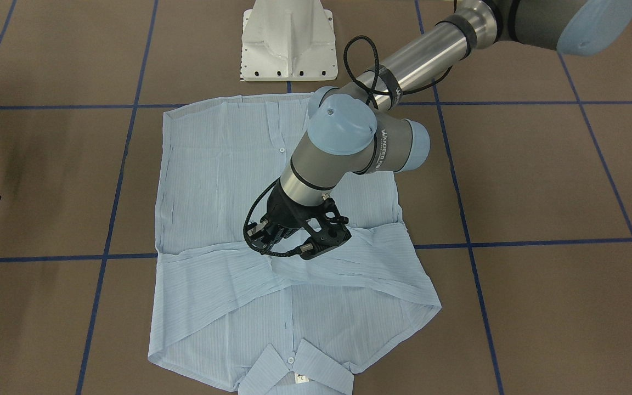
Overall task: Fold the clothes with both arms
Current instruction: 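Grasp the other sleeve cuff with the left gripper and fold it across the shirt, then release the sleeve with the left gripper while the right gripper moves to the hem corner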
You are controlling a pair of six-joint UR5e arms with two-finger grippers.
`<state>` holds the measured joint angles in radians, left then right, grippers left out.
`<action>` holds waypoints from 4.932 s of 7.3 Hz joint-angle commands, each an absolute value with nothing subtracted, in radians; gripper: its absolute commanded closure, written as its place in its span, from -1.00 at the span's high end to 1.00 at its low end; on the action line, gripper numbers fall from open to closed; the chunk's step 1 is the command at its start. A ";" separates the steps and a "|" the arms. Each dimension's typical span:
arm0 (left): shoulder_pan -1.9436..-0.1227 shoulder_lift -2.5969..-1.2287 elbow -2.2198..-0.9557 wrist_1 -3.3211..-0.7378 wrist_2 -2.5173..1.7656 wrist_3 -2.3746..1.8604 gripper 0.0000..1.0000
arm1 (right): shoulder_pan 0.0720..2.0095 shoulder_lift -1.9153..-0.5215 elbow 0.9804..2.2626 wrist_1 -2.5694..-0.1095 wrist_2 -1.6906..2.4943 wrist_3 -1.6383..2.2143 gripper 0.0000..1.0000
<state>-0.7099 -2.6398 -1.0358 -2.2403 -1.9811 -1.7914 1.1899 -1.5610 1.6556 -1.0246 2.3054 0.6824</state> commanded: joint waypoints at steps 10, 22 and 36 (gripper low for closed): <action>-0.647 -2.656 -1.074 -2.327 -1.888 -1.865 0.68 | 1.157 -1.546 1.698 -1.022 2.306 0.841 0.99; -0.741 -1.910 -1.847 -2.189 -1.934 -1.327 0.43 | 0.262 -1.566 2.092 -1.276 1.523 1.908 0.85; -0.738 -1.904 -1.850 -2.189 -1.862 -1.335 0.45 | 0.195 -1.598 2.098 -1.335 1.565 1.919 -0.95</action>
